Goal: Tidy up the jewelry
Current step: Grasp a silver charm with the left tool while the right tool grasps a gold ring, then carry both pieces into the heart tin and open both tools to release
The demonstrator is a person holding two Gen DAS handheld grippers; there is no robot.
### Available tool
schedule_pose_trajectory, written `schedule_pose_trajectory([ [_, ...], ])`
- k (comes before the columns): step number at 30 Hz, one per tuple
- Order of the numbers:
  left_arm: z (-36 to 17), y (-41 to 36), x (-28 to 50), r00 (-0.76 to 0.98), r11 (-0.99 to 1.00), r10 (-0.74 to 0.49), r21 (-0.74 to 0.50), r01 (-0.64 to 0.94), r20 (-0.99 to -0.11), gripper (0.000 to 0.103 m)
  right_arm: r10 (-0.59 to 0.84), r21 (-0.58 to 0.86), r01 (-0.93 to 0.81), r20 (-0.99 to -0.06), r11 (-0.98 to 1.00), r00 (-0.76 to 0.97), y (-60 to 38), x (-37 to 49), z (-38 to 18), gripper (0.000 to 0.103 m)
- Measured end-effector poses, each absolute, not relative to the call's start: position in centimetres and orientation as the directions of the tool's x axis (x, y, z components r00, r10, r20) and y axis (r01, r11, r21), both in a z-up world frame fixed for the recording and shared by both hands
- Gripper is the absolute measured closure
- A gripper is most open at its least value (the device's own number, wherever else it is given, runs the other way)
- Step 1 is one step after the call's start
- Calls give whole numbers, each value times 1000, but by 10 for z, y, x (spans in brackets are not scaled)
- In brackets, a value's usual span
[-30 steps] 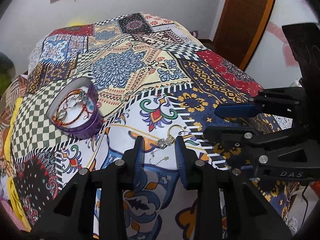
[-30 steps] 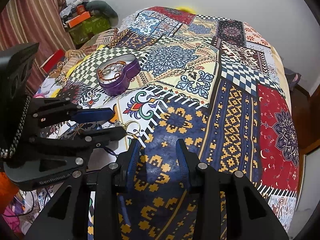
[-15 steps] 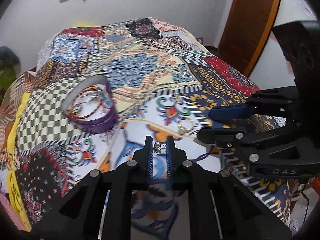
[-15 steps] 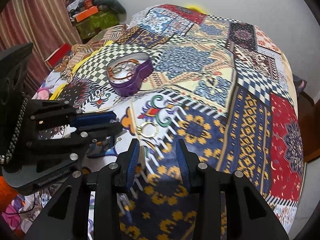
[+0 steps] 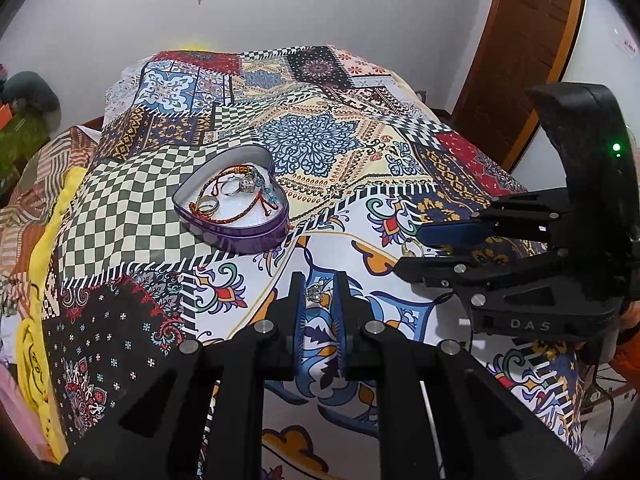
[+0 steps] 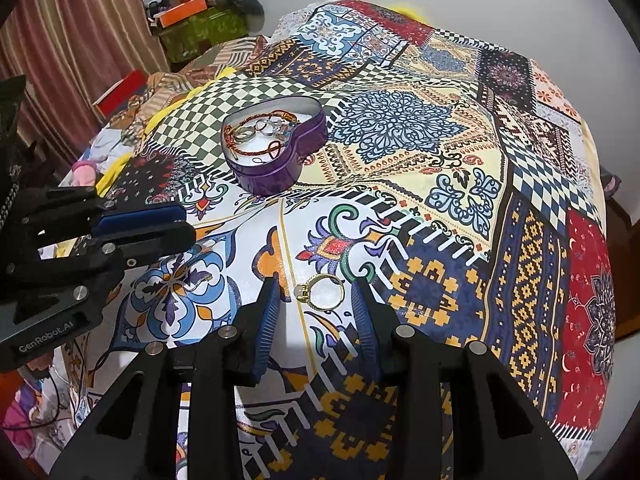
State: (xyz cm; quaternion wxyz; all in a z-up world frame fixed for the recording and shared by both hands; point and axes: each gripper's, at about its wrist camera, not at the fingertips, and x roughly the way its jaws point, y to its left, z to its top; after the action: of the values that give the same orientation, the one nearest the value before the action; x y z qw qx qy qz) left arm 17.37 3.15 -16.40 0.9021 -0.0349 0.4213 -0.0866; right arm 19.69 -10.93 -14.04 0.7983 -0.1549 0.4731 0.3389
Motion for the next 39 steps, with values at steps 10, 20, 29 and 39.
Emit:
schedule_pose_trajectory([
  [10,-156,30,168,648,983,-181,-136,120,-740,91,387,43,-688,-852,724,353,-106,190,-134,79],
  [20,-138,47,171,685,989,-147,-118,90,-713,91,442,64,-684,-805,727,395,-99,191,-105,79],
  [29,-123,78,187,725,991,-117,-128,40,-679,91,483,56,-695,-758,717,438,-76,204,-84,79],
  [39,-122,102,220,731,986,-130,-166,24,-669,91,491,59,-720,-769,692,409,-46,224,-97,79],
])
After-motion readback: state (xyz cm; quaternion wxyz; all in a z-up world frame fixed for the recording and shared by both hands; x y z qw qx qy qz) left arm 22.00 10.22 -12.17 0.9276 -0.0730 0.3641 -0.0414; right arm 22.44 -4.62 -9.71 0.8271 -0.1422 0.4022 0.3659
